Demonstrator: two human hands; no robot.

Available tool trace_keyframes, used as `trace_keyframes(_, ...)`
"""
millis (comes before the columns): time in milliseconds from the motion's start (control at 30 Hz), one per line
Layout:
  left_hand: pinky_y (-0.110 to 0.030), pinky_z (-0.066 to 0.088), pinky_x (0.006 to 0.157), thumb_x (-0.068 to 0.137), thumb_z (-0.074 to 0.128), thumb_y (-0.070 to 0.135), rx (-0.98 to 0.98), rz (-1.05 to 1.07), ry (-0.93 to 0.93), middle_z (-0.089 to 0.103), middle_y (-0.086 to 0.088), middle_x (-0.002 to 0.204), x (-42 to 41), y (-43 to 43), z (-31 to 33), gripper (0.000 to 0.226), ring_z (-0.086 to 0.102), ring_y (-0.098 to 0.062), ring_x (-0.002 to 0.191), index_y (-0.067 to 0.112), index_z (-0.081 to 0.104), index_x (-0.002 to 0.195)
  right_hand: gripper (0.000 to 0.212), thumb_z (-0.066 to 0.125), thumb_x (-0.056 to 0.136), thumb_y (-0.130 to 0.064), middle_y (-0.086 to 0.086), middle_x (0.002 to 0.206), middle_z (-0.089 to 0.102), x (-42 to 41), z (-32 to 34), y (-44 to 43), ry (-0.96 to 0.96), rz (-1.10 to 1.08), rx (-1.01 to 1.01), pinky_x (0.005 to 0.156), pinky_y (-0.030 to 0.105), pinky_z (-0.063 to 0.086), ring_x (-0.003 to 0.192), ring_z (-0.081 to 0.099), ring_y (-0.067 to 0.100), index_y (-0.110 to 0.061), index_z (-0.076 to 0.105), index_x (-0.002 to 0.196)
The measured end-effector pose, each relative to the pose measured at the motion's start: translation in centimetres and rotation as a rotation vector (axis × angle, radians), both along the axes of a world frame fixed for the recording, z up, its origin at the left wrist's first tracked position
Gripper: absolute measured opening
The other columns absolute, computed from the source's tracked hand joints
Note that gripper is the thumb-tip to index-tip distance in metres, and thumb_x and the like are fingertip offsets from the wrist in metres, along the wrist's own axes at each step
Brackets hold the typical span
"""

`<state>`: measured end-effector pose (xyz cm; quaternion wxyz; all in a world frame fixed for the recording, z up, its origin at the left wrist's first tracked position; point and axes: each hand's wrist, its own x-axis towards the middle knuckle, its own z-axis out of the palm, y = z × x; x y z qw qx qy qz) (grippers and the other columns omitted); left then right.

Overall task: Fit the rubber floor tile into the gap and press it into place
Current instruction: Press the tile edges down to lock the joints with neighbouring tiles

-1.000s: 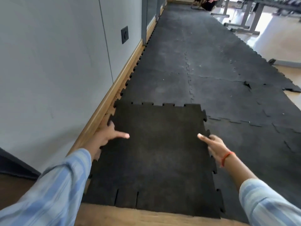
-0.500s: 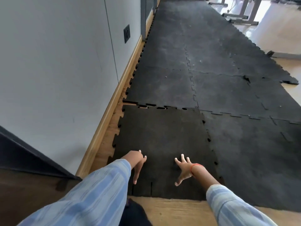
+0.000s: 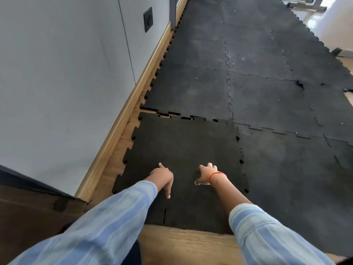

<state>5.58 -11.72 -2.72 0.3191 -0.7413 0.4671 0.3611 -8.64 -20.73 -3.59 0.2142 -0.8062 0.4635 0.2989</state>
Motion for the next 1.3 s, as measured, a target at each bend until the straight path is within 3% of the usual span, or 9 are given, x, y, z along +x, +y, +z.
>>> trace_keyframes(100, -0.043, 0.045, 0.096, 0.076, 0.073, 0.052, -0.071, 0.050, 0.023, 0.047, -0.012, 0.142, -0.2, -1.8, 0.7, 0.079, 0.051, -0.034, 0.124, 0.009, 0.046, 0.136, 0.091, 0.074, 0.078, -0.040, 0.014, 0.159, 0.003, 0.7, 0.3, -1.3, 0.034, 0.068, -0.010, 0.112, 0.059, 0.029, 0.147, 0.004, 0.038, -0.021, 0.021, 0.149)
trace_keyframes(200, -0.042, 0.046, 0.094, 0.074, 0.074, 0.053, -0.050, 0.045, -0.001, 0.055, -0.009, 0.132, -0.6, -2.6, 0.4, 0.076, 0.056, -0.032, 0.118, 0.010, 0.050, 0.132, 0.113, 0.078, 0.074, -0.042, 0.018, 0.159, -0.014, 1.7, 0.5, -2.8, 0.121, 0.142, 0.015, 0.112, 0.063, 0.024, 0.147, -0.005, 0.042, -0.022, 0.001, 0.153)
trace_keyframes(333, -0.046, 0.043, 0.099, 0.080, 0.075, 0.033, -0.019, -0.014, -0.128, 0.050, -0.009, 0.138, -2.0, -3.4, -0.7, 0.065, 0.051, -0.032, 0.124, 0.013, 0.048, 0.136, 0.126, 0.077, 0.073, -0.047, 0.030, 0.155, -0.018, 3.6, 0.8, -3.8, 0.258, 0.280, 0.041, 0.114, 0.059, 0.027, 0.142, -0.001, 0.054, -0.013, -0.014, 0.151)
trace_keyframes(433, -0.048, 0.040, 0.103, 0.085, 0.070, 0.023, 0.015, 0.072, -0.109, 0.045, -0.013, 0.143, -2.2, -3.3, -0.5, 0.062, 0.047, -0.034, 0.128, 0.011, 0.044, 0.140, 0.117, 0.076, 0.075, -0.044, 0.023, 0.157, -0.021, 3.0, 1.3, -4.7, 0.244, 0.304, 0.128, 0.114, 0.059, 0.028, 0.144, 0.001, 0.050, -0.019, -0.008, 0.153)
trace_keyframes(600, -0.046, 0.029, 0.112, 0.084, 0.068, 0.039, -0.171, 0.574, 0.188, 0.020, -0.010, 0.159, 0.7, -3.4, 1.4, 0.091, 0.025, -0.032, 0.143, 0.017, 0.014, 0.154, 0.083, 0.070, 0.081, -0.042, 0.011, 0.160, 0.005, 1.8, 2.2, -7.3, 0.059, 0.229, 0.168, 0.114, 0.059, 0.027, 0.146, 0.012, 0.038, -0.022, 0.028, 0.149)
trace_keyframes(833, -0.054, 0.024, 0.113, 0.089, 0.058, 0.049, -0.382, 0.515, 0.021, 0.011, -0.009, 0.161, 3.5, -4.6, 0.5, 0.081, 0.020, -0.034, 0.145, 0.019, 0.018, 0.152, 0.068, 0.062, 0.086, -0.043, 0.012, 0.152, 0.024, 1.0, 1.7, -10.9, -0.153, 0.031, -0.048, 0.112, 0.055, 0.030, 0.142, 0.020, 0.034, -0.017, 0.035, 0.143)
trace_keyframes(1033, -0.055, 0.022, 0.114, 0.091, 0.049, 0.056, -0.449, 0.443, -0.014, 0.004, -0.009, 0.162, 5.9, -5.6, -1.4, 0.084, 0.016, -0.031, 0.146, 0.015, 0.011, 0.154, 0.102, 0.064, 0.077, -0.061, 0.023, 0.159, -0.003, -3.1, 0.1, -11.8, -0.060, -0.226, -0.221, 0.115, 0.061, 0.013, 0.147, -0.003, 0.042, -0.015, 0.012, 0.152)
trace_keyframes(1133, -0.056, 0.014, 0.115, 0.094, 0.037, 0.060, -0.391, 0.356, 0.014, -0.006, -0.012, 0.161, 5.3, -6.1, -2.9, 0.082, 0.005, -0.030, 0.148, 0.015, 0.004, 0.154, 0.121, 0.060, 0.067, -0.077, 0.024, 0.159, -0.006, -4.1, -0.5, -11.3, -0.027, -0.346, -0.187, 0.113, 0.061, 0.021, 0.145, 0.005, 0.046, -0.018, -0.001, 0.153)
trace_keyframes(1300, -0.058, 0.005, 0.115, 0.095, 0.029, 0.061, -0.431, 0.372, -0.013, -0.016, -0.015, 0.159, 5.2, -6.7, -4.7, 0.081, -0.008, -0.032, 0.147, 0.017, -0.005, 0.153, 0.126, 0.069, 0.067, -0.068, 0.022, 0.159, -0.006, -4.2, -0.8, -10.6, -0.112, -0.504, -0.148, 0.107, 0.052, 0.036, 0.142, 0.016, 0.044, -0.011, -0.004, 0.153)
